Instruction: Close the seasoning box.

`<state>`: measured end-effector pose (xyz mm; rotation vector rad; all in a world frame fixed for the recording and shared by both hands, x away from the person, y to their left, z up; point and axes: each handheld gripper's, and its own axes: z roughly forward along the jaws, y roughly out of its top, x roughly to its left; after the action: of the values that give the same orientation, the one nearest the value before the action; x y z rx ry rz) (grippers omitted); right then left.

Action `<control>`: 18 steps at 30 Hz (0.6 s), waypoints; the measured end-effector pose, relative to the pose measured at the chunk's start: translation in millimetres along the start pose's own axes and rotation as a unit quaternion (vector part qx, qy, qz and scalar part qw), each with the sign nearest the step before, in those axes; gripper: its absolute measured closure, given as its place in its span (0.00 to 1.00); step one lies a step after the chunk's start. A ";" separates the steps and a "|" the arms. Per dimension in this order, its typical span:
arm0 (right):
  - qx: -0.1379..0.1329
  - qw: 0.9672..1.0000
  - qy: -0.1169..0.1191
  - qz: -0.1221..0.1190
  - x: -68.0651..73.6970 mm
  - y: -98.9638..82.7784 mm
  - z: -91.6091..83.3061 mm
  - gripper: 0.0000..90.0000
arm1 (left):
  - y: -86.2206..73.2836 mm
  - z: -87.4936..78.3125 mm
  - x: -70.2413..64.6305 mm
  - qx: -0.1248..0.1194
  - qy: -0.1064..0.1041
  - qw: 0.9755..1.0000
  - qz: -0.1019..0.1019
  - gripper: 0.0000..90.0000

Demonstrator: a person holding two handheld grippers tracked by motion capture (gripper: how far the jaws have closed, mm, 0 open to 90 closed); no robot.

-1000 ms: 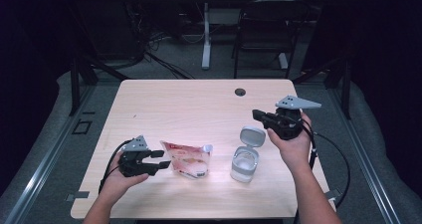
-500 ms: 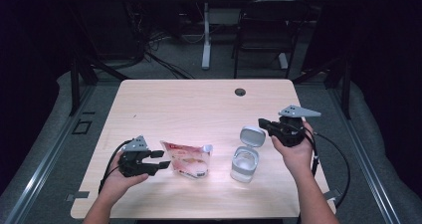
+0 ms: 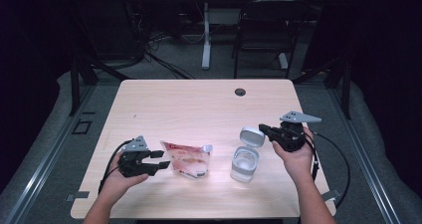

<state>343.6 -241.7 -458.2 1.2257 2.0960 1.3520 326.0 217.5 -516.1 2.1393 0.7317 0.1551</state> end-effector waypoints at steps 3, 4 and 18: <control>-0.004 1.000 0.005 0.001 2.6 -3.6 -1.3 1.00 | -0.3 -0.3 0.2 -0.003 0.001 1.000 -0.001 0.55; -0.002 1.000 0.007 -0.001 3.3 -4.7 -2.4 1.00 | -0.3 -0.5 0.4 -0.003 0.002 1.000 -0.001 0.55; -0.005 0.999 0.032 -0.010 22.2 -25.3 -11.8 1.00 | -1.4 -3.6 2.1 -0.006 0.007 1.000 -0.007 0.55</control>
<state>311.2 -234.3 -471.2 1.1707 2.1353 1.4084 325.8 221.9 -515.1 2.1227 0.7520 0.1667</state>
